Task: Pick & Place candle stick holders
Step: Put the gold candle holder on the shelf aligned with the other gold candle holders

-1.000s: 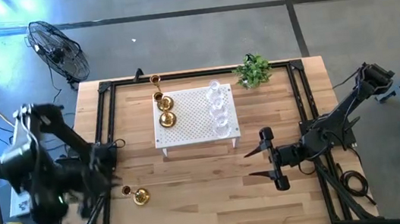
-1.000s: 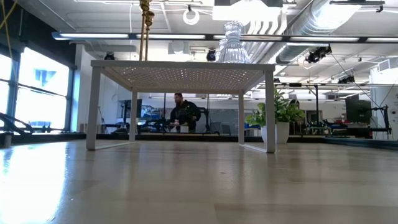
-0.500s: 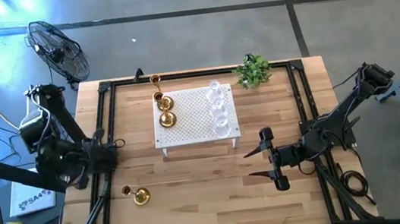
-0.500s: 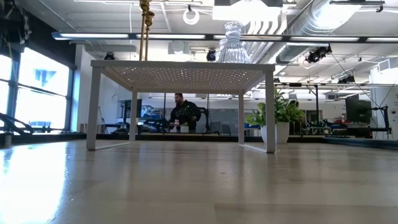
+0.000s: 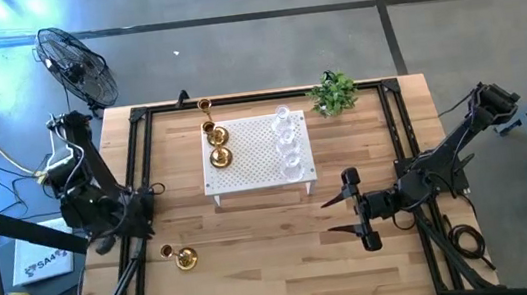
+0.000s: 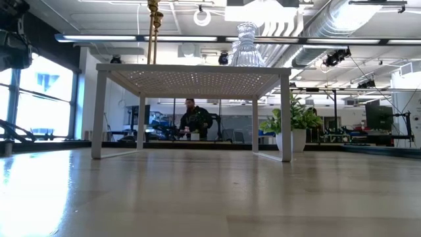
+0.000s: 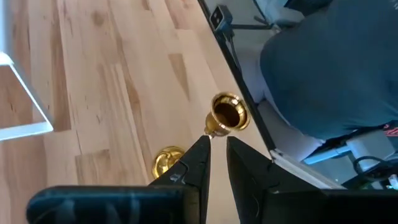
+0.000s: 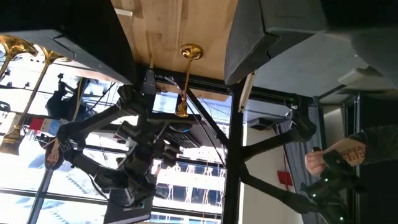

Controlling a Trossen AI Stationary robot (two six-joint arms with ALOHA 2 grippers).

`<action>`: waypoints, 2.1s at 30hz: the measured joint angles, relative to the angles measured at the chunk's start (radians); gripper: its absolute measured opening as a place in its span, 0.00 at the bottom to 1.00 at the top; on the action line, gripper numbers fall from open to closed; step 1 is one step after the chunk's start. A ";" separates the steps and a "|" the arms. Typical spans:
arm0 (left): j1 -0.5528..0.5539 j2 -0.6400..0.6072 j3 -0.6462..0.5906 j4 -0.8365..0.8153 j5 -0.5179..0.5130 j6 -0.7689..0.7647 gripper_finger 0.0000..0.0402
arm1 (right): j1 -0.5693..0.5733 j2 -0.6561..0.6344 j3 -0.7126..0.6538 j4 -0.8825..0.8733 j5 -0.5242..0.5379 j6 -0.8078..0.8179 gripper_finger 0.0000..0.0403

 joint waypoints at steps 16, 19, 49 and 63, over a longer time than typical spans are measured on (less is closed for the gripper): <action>0.000 0.006 -0.044 -0.011 0.051 -0.131 0.13 | 0.000 0.000 0.000 0.000 0.042 0.000 0.59; 0.000 0.006 -0.044 -0.030 0.082 -0.131 0.13 | 0.000 0.000 0.000 0.000 0.042 0.001 0.59; 0.000 0.018 -0.311 0.193 0.115 -0.154 0.13 | 0.000 0.000 0.000 -0.018 0.037 0.029 0.59; 0.000 0.018 -0.319 0.328 0.108 0.178 0.13 | 0.000 0.000 0.000 -0.021 0.037 0.037 0.59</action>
